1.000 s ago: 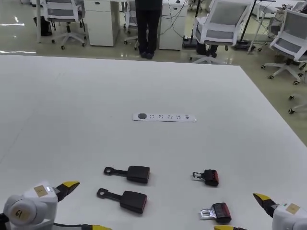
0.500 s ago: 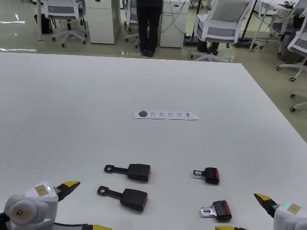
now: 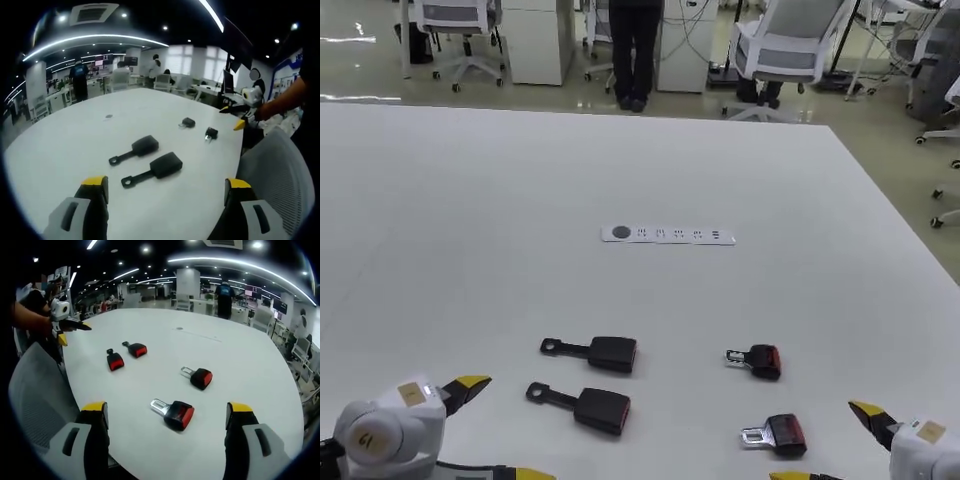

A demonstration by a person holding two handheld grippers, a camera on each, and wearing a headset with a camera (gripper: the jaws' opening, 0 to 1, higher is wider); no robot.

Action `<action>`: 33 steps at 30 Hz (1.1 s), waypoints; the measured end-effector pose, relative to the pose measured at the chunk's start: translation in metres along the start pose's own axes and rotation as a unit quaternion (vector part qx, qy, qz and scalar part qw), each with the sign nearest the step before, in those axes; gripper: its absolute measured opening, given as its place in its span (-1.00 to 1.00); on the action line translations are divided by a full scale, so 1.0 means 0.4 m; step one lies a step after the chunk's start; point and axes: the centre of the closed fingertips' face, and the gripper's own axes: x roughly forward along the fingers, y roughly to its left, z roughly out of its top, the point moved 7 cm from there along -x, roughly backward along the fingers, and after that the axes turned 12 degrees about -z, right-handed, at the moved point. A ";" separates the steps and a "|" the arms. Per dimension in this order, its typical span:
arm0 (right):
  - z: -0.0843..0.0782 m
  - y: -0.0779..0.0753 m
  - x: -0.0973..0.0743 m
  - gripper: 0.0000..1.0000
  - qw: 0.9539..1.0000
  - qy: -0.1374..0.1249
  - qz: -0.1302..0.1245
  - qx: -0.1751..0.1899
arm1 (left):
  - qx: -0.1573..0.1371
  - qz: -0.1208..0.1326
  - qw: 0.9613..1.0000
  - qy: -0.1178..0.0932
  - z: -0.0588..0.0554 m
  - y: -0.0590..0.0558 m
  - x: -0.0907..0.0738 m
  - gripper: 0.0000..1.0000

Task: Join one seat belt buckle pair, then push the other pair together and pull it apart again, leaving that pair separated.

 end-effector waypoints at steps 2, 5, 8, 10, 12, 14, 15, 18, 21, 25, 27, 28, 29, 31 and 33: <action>0.001 0.001 0.003 0.97 1.000 0.001 0.002 -0.002 | 0.000 -0.001 1.000 0.002 -0.001 0.002 0.002 0.97; -0.003 -0.002 0.012 0.97 1.000 0.004 0.006 -0.007 | 0.001 -0.002 1.000 0.005 -0.004 0.008 0.004 0.97; 0.001 -0.001 0.025 0.96 1.000 0.008 0.014 -0.016 | 0.002 -0.004 1.000 0.006 0.002 0.011 0.011 0.97; 0.005 0.001 0.030 0.96 1.000 0.010 0.018 -0.022 | 0.004 -0.006 1.000 0.008 0.003 0.014 0.017 0.97; 0.006 0.000 0.035 0.96 0.999 0.012 0.022 -0.027 | 0.005 -0.007 1.000 0.008 0.005 0.017 0.021 0.96; 0.006 -0.001 0.042 0.95 0.999 0.017 0.025 -0.034 | 0.008 -0.010 1.000 0.012 0.005 0.018 0.026 0.96; 0.008 -0.001 0.045 0.95 0.999 0.016 0.028 -0.032 | 0.010 -0.012 1.000 0.014 0.005 0.019 0.030 0.96; 0.011 -0.005 0.054 0.95 0.999 0.017 0.033 -0.037 | 0.012 -0.014 1.000 0.018 0.009 0.022 0.036 0.96; 0.014 -0.002 0.061 0.94 0.998 0.018 0.037 -0.038 | 0.014 -0.017 1.000 0.022 0.008 0.029 0.043 0.96; 0.004 -0.003 0.079 0.93 0.998 0.024 0.042 -0.039 | 0.012 -0.019 0.999 0.025 0.010 0.036 0.051 0.96; 0.002 -0.002 0.084 0.93 0.998 0.025 0.045 -0.038 | 0.013 -0.019 0.999 0.026 0.013 0.035 0.057 0.95; 0.001 -0.001 0.087 0.93 0.998 0.028 0.047 -0.040 | 0.013 -0.020 0.999 0.027 0.009 0.040 0.057 0.95; 0.003 0.001 0.088 0.93 0.998 0.030 0.049 -0.041 | 0.014 -0.021 0.999 0.028 0.007 0.042 0.058 0.95; 0.008 0.003 0.090 0.92 0.997 0.031 0.052 -0.042 | 0.014 -0.023 0.999 0.031 0.010 0.045 0.068 0.95; 0.010 0.001 0.093 0.92 0.997 0.031 0.055 -0.043 | 0.016 -0.027 0.999 0.036 0.010 0.047 0.075 0.95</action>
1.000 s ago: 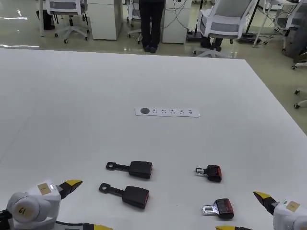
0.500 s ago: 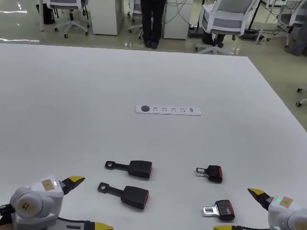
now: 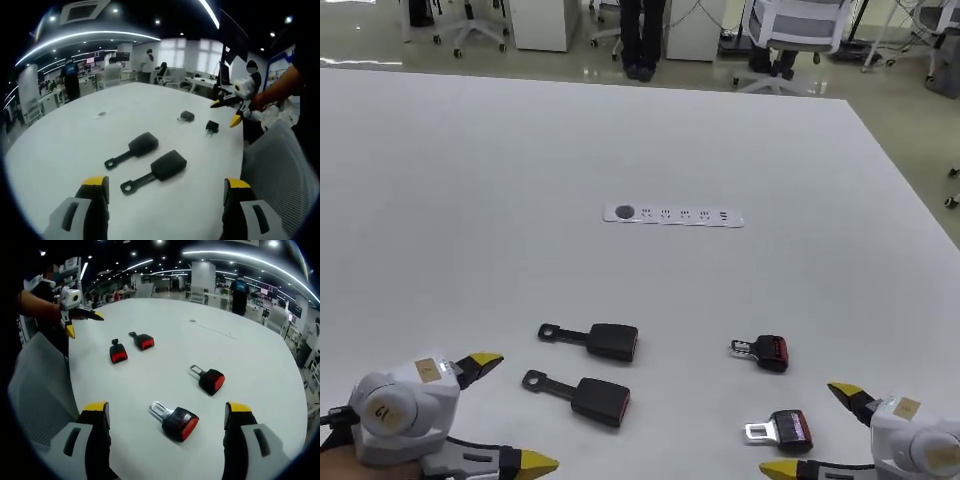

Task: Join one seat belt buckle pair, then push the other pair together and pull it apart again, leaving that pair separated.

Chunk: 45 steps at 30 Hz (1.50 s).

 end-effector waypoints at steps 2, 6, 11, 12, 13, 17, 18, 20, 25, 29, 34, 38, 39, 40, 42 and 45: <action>0.000 -0.002 0.003 0.91 1.000 0.002 0.002 -0.002 | 0.002 -0.006 1.000 0.006 0.011 -0.007 0.013 0.94; -0.004 0.000 0.012 0.91 1.000 0.007 0.007 -0.005 | 0.008 -0.013 1.000 0.013 0.006 -0.005 0.015 0.93; -0.013 0.001 0.023 0.90 1.000 0.012 0.015 -0.004 | 0.018 -0.025 0.999 0.027 0.005 0.007 0.027 0.93; -0.016 0.001 0.024 0.90 1.000 0.013 0.016 -0.005 | 0.018 -0.026 0.999 0.027 0.006 0.009 0.029 0.93; -0.017 0.001 0.026 0.90 1.000 0.014 0.017 -0.006 | 0.020 -0.028 0.999 0.028 0.015 0.006 0.037 0.93; -0.013 -0.004 0.034 0.90 1.000 0.017 0.022 -0.012 | 0.030 -0.040 0.998 0.040 0.016 0.013 0.054 0.91; -0.012 -0.005 0.036 0.90 0.999 0.017 0.024 -0.013 | 0.033 -0.043 0.998 0.043 0.014 0.016 0.057 0.91; -0.012 -0.007 0.044 0.89 0.999 0.020 0.031 -0.017 | 0.034 -0.050 0.997 0.050 0.010 0.022 0.066 0.90; -0.015 -0.011 0.061 0.83 0.998 0.030 0.047 -0.032 | 0.048 -0.068 0.994 0.065 0.018 0.021 0.088 0.83; -0.019 -0.011 0.070 0.85 0.996 0.035 0.066 -0.041 | 0.059 -0.082 0.992 0.076 0.020 0.028 0.105 0.82; -0.030 -0.003 0.088 0.85 0.992 0.049 0.095 -0.064 | 0.071 -0.101 0.988 0.092 0.024 0.036 0.127 0.79; -0.038 -0.012 0.105 0.84 0.990 0.052 0.109 -0.065 | 0.085 -0.117 0.984 0.103 0.030 0.051 0.149 0.76; -0.039 -0.013 0.108 0.83 0.989 0.057 0.116 -0.066 | 0.088 -0.120 0.983 0.105 0.027 0.057 0.154 0.74; -0.040 -0.017 0.112 0.83 0.989 0.060 0.119 -0.065 | 0.096 -0.125 0.981 0.110 0.026 0.060 0.158 0.73; -0.042 -0.022 0.116 0.81 0.988 0.061 0.126 -0.073 | 0.107 -0.136 0.978 0.118 0.025 0.067 0.173 0.67; -0.046 -0.031 0.123 0.79 0.985 0.067 0.138 -0.080 | 0.122 -0.154 0.971 0.136 0.025 0.068 0.190 0.63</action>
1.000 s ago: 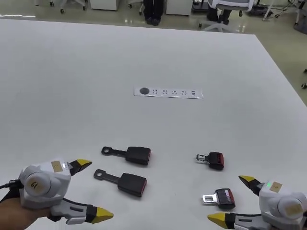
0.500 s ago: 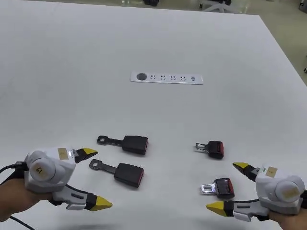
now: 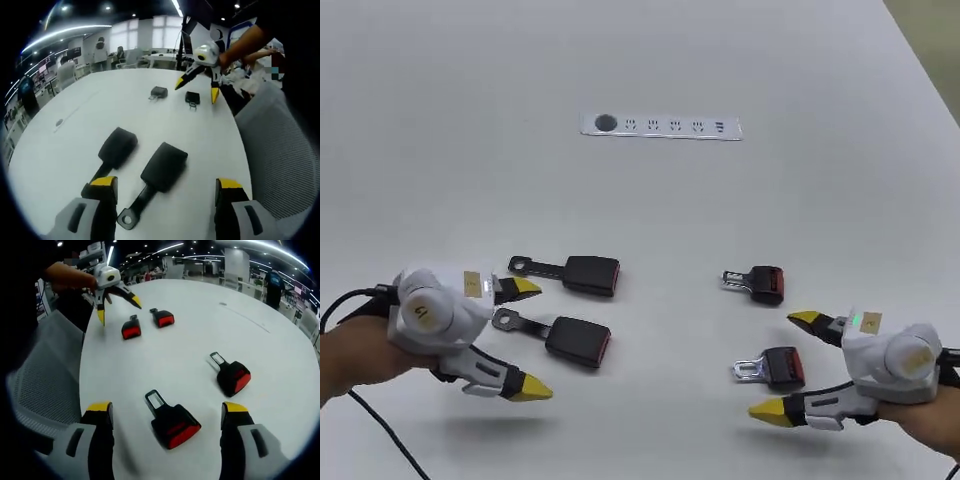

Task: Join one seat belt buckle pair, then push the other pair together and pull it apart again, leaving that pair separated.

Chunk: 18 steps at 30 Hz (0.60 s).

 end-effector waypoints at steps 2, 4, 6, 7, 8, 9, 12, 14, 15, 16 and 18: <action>-0.001 -0.003 0.000 0.78 1.000 0.006 0.012 -0.002 | 0.006 -0.009 1.000 0.009 0.000 0.007 0.012 0.61; -0.008 -0.009 0.003 0.73 1.000 0.013 0.019 -0.010 | 0.014 -0.018 1.000 0.018 -0.006 0.013 0.022 0.59; -0.009 -0.011 0.006 0.68 0.999 0.016 0.025 -0.014 | 0.021 -0.025 0.999 0.031 -0.005 0.018 0.028 0.57; -0.013 -0.014 0.010 0.67 0.999 0.018 0.030 -0.015 | 0.025 -0.027 0.999 0.034 -0.003 0.019 0.031 0.54; -0.017 -0.016 0.014 0.65 0.999 0.021 0.037 -0.020 | 0.029 -0.031 0.999 0.034 -0.007 0.024 0.037 0.52; -0.021 -0.017 0.017 0.62 0.999 0.024 0.041 -0.024 | 0.030 -0.033 0.998 0.036 -0.007 0.028 0.041 0.49; -0.027 -0.017 0.019 0.56 0.997 0.036 0.052 -0.047 | 0.037 -0.041 0.997 0.052 -0.028 0.042 0.059 0.45; -0.034 -0.020 0.022 0.55 0.996 0.041 0.056 -0.052 | 0.044 -0.047 0.996 0.056 -0.023 0.044 0.065 0.44; -0.038 -0.021 0.022 0.52 0.996 0.042 0.060 -0.055 | 0.047 -0.049 0.996 0.056 -0.020 0.045 0.068 0.42; -0.033 -0.024 0.024 0.50 0.995 0.031 0.062 -0.066 | 0.049 -0.051 0.996 0.057 -0.017 0.045 0.070 0.39; -0.033 -0.025 0.018 0.44 0.995 0.036 0.063 -0.064 | 0.048 -0.054 0.996 0.060 -0.016 0.048 0.075 0.33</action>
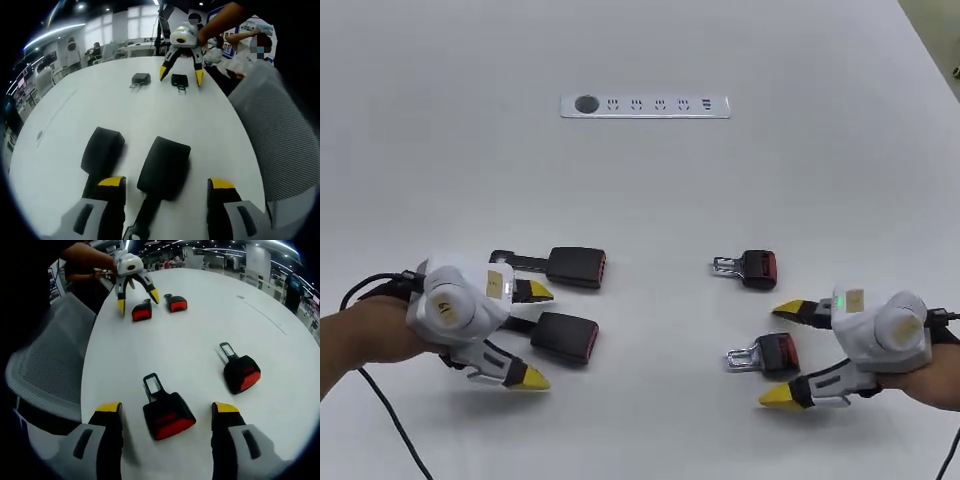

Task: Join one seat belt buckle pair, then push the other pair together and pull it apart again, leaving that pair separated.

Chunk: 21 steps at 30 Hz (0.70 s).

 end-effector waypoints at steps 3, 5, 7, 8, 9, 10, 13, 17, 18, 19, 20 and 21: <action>0.006 -0.005 -0.005 0.38 1.000 0.003 0.005 -0.004 | 0.010 -0.011 1.000 0.011 -0.007 0.002 0.011 0.23; 0.003 -0.006 -0.007 0.36 1.000 0.009 0.010 -0.020 | 0.011 -0.014 1.000 0.012 -0.010 0.005 0.015 0.22; 0.004 -0.003 -0.010 0.36 0.999 0.013 0.017 -0.029 | 0.012 -0.015 1.000 0.017 -0.014 0.011 0.020 0.19; 0.005 -0.001 -0.011 0.33 0.999 0.016 0.019 -0.034 | 0.025 -0.014 0.999 0.013 -0.006 0.012 0.017 0.16; 0.006 0.001 -0.013 0.30 0.999 0.016 0.020 -0.037 | 0.020 -0.012 1.000 0.014 -0.007 0.011 0.015 0.13; 0.006 0.002 -0.013 0.27 0.999 0.017 0.022 -0.041 | 0.019 -0.010 1.000 0.014 -0.005 0.011 0.014 0.10; 0.003 0.004 -0.019 0.06 0.998 0.023 0.009 -0.066 | 0.022 0.006 1.000 0.014 -0.005 0.018 0.012 -0.04; 0.005 0.002 -0.017 -0.09 0.998 0.019 0.003 -0.059 | 0.013 0.016 1.000 0.008 -0.008 0.017 0.014 -0.12; 0.005 0.002 -0.017 -0.11 0.998 0.019 0.000 -0.064 | 0.001 0.021 1.000 0.005 -0.009 0.013 0.015 -0.18; 0.005 0.002 -0.017 -0.12 0.998 0.019 0.001 -0.064 | 0.002 0.028 1.000 0.004 -0.006 0.017 0.011 -0.23; 0.006 0.002 -0.016 -0.14 0.998 0.019 -0.001 -0.063 | -0.005 0.030 1.000 0.003 -0.005 0.017 0.009 -0.24; 0.005 -0.001 -0.016 -0.19 0.998 0.021 -0.005 -0.063 | -0.005 0.034 0.999 0.002 -0.006 0.019 0.008 -0.25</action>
